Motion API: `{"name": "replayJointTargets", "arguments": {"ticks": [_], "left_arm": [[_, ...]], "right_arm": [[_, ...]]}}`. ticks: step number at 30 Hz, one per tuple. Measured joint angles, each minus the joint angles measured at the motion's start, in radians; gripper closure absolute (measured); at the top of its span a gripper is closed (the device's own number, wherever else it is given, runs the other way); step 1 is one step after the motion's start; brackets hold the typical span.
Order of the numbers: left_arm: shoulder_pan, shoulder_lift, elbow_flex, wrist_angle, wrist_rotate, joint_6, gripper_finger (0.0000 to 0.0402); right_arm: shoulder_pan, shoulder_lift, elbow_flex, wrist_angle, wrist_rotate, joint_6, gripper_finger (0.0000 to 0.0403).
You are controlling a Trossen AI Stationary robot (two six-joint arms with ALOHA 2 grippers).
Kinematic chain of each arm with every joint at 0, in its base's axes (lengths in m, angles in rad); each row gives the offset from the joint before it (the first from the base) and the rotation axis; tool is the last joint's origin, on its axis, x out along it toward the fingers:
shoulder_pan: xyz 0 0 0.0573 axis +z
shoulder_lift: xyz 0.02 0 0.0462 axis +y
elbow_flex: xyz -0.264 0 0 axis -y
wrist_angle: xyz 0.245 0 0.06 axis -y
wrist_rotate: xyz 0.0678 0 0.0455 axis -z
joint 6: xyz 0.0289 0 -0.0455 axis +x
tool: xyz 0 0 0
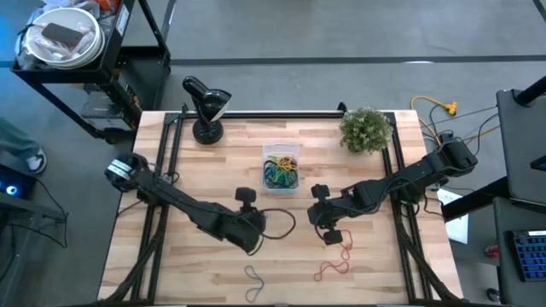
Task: Pick and place rubber bands into bin
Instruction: Put blue rubberband into the transparent bin
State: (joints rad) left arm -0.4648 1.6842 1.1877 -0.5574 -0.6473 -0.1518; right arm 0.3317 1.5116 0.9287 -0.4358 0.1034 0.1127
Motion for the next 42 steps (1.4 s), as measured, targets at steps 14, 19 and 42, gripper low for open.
{"name": "replayJointTargets", "arguments": {"ticks": [14, 19, 42], "left_arm": [[0.171, -0.067, -0.003, 0.171, -0.284, 0.293, 0.0401], [0.287, -0.067, -0.012, 0.274, -0.173, 0.378, 0.0401], [0.662, 0.017, -0.019, 0.372, 0.325, 0.421, 0.0401]], "right_arm": [[0.0, 0.0, 0.0, 0.006, 0.004, 0.0, 0.0334], [0.0, 0.0, 0.0, 0.006, 0.004, 0.0, 0.0333], [0.0, 0.0, -0.018, 0.008, 0.005, -0.019, 0.0341]]}}
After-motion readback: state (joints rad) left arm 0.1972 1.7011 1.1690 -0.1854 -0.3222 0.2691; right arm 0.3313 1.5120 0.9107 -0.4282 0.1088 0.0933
